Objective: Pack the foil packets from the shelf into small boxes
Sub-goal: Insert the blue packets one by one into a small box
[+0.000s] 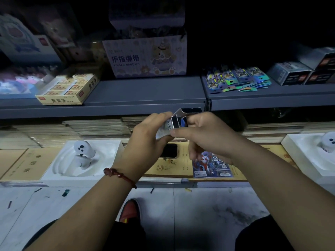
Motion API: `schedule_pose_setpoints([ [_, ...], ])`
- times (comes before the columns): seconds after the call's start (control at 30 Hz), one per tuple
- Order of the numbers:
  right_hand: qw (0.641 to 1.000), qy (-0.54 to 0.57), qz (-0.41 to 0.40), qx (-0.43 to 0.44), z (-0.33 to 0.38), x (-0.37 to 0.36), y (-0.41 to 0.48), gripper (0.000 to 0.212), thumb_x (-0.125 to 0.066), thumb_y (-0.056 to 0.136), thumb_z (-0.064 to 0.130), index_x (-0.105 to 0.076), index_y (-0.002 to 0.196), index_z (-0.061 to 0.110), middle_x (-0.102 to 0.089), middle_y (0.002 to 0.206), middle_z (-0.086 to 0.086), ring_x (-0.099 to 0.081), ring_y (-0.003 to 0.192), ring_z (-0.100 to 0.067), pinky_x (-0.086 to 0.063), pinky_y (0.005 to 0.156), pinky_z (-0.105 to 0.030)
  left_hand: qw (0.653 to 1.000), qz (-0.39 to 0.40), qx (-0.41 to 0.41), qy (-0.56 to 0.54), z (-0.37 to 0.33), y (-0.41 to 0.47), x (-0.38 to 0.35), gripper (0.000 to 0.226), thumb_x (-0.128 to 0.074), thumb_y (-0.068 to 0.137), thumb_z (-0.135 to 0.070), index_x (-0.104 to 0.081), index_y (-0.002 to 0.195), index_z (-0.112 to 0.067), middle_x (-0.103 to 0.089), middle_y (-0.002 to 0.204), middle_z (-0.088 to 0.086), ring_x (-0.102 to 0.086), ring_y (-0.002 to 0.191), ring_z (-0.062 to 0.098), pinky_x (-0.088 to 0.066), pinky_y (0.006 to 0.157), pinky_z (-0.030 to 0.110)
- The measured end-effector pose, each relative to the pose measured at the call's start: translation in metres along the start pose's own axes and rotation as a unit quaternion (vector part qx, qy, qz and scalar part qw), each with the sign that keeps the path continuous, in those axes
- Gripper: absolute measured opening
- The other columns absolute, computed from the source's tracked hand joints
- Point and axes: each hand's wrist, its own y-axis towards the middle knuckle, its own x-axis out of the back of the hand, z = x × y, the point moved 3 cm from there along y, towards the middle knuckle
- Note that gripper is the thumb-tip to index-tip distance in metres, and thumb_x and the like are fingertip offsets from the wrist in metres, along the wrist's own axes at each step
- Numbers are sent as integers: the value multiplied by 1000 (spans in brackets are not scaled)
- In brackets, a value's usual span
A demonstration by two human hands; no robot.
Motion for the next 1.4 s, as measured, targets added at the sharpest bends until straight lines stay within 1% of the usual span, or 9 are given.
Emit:
schedule_pose_setpoints([
  [0.07,997,-60,-49,19,1,5,-3,29,-73,93,24,-69,114,4,-73,69,-15,-63,40,-21,-45,40,-26,1000,13,3,10,2,-1,-1,52,-81,85,-9,-61,132,-20,-60,111,-11,-55,100,3,-38,86,5],
  [0.1,997,-56,-56,23,1,6,-5,24,-73,93,23,-70,110,6,-75,73,-15,-63,40,-22,-45,40,-26,1000,14,9,13,5,-1,0,52,-81,85,-10,-61,132,-22,-60,112,-12,-55,101,3,-38,87,7],
  [0.23,1000,23,-13,7,-1,3,-6,41,-74,92,12,-62,131,5,-73,121,-9,-68,49,-24,-46,38,-27,1000,3,26,-1,10,-2,3,51,-83,83,-13,-62,129,-22,-63,113,-9,-57,101,6,-41,86,10],
  [0.3,999,30,8,8,-3,0,-4,52,-75,91,11,-56,139,5,-66,134,-10,-71,55,-26,-46,39,-25,999,6,28,-19,9,-2,2,47,-81,84,-13,-62,127,-20,-66,111,-7,-61,100,8,-44,84,11],
  [0.47,998,46,26,17,-3,-6,-5,49,-74,91,8,-57,136,4,-71,127,-7,-72,58,-26,-44,38,-25,998,7,34,-57,8,-4,4,41,-78,87,-12,-62,124,-19,-67,104,-11,-64,95,8,-45,77,12],
  [0.7,997,49,48,24,1,-13,-8,26,-72,91,4,-68,116,8,-78,107,-4,-72,60,-26,-44,42,-26,998,-1,26,-53,8,-5,7,43,-79,86,-10,-62,124,-22,-67,107,-11,-65,96,11,-52,78,21],
  [1.03,995,44,77,39,7,-17,-8,26,-73,88,3,-67,113,7,-76,102,-13,-71,63,-29,-49,47,-29,997,-25,28,-73,6,-4,9,46,-78,83,-2,-63,122,-21,-68,107,-9,-66,101,16,-55,82,35],
  [1.2,994,40,97,28,5,-19,-4,31,-75,86,4,-63,115,4,-74,95,-13,-71,63,-29,-51,49,-30,998,-20,-6,-54,0,-3,12,46,-77,83,0,-62,122,-19,-66,107,-11,-64,97,9,-50,82,19],
  [1.4,994,42,102,26,4,-25,-2,26,-74,87,1,-61,109,4,-69,87,-15,-69,63,-26,-54,55,-33,997,-10,-45,-54,-7,-2,11,48,-77,82,5,-63,124,-14,-68,108,-5,-65,99,10,-51,86,22],
])
